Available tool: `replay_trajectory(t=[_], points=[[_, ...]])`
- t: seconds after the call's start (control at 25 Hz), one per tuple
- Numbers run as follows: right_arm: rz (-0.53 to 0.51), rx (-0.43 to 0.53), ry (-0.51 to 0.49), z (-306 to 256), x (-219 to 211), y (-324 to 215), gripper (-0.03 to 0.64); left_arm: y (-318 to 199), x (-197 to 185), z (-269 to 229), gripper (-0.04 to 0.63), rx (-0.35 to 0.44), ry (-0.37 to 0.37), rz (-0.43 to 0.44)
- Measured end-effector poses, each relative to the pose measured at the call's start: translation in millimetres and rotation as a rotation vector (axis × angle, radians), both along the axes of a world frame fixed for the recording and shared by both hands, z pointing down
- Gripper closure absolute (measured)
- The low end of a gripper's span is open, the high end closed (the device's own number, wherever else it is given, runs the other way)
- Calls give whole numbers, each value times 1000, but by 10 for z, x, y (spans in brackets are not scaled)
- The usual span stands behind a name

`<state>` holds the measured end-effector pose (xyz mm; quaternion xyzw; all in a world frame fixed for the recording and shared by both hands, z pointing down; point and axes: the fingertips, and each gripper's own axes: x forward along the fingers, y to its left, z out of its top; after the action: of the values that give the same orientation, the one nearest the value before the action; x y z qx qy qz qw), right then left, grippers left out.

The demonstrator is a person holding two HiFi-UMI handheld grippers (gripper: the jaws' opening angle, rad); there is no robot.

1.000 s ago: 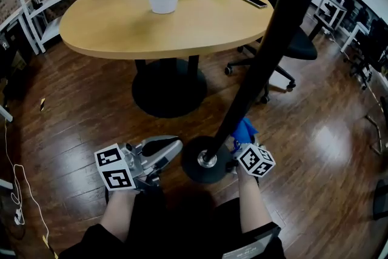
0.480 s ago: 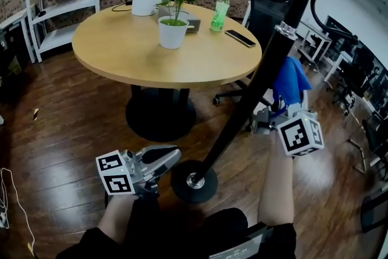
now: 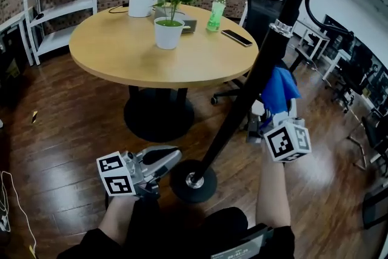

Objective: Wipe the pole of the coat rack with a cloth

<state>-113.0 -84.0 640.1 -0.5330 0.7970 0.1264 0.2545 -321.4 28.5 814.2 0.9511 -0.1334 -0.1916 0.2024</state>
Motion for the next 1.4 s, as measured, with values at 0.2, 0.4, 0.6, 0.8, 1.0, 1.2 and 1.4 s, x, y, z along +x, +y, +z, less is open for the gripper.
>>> replay_trajectory(t=[0.2,0.4,0.6,0.8,1.0,1.2,1.4], points=[[-44,-323,-130,1911,57,-348,603,41,180,250,592,-41,-41,35],[-43,-623,-148,3755,19,-381,603,92,241,588,592,-125,-68,62],[-15,-877,-136,5008,-22,-283,603,70,211,826,592,-163,-107,47],[-20,-1055,-169,5686,-147,-7,603,63,175,901,592,-174,-125,45],[-178,-1143,-198,5817,-402,196,603,42,185,916,592,-175,-124,51],[-387,-977,-251,5034,-824,212,603,5,208,803,592,-153,-108,55],[-487,-626,-274,3264,-866,85,601,-76,121,626,592,-117,-82,33]])
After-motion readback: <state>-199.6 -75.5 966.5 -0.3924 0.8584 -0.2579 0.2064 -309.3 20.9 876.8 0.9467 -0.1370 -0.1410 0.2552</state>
